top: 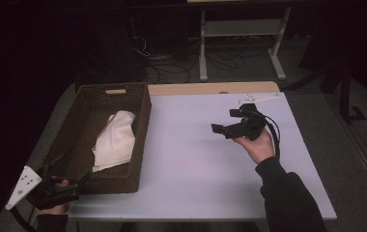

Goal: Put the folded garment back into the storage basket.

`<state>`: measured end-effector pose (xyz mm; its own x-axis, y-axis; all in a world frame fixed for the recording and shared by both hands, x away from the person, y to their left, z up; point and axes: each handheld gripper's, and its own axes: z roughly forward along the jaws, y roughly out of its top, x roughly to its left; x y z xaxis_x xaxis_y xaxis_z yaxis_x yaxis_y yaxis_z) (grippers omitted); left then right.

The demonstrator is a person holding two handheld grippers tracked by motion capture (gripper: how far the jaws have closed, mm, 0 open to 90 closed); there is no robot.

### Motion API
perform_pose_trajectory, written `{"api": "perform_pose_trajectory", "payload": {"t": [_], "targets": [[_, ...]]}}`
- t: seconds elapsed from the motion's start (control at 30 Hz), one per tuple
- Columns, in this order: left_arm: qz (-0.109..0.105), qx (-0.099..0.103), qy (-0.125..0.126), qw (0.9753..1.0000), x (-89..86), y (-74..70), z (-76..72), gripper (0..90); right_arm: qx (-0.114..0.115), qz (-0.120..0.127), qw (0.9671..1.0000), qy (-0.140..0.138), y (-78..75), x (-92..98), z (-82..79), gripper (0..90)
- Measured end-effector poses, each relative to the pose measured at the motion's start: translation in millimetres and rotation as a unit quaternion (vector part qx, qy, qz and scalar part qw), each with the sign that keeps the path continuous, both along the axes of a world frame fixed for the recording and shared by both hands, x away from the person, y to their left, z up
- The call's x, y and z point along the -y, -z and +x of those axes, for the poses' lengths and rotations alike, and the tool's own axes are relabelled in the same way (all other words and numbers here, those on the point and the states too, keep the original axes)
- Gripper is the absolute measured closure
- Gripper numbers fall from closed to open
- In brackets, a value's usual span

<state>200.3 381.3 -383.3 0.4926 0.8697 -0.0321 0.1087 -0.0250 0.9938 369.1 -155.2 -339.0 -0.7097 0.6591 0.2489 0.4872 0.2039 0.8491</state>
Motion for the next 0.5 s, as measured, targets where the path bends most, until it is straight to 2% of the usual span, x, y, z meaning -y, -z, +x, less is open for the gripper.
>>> {"api": "perform_pose_trajectory", "payload": {"t": [0.5], "targets": [[0.001,0.0,0.0,1.0,0.2,-0.1,-0.1,0.0,0.004,-0.007,0.9997,0.021,8.5,20.0,-13.8,0.0]]}}
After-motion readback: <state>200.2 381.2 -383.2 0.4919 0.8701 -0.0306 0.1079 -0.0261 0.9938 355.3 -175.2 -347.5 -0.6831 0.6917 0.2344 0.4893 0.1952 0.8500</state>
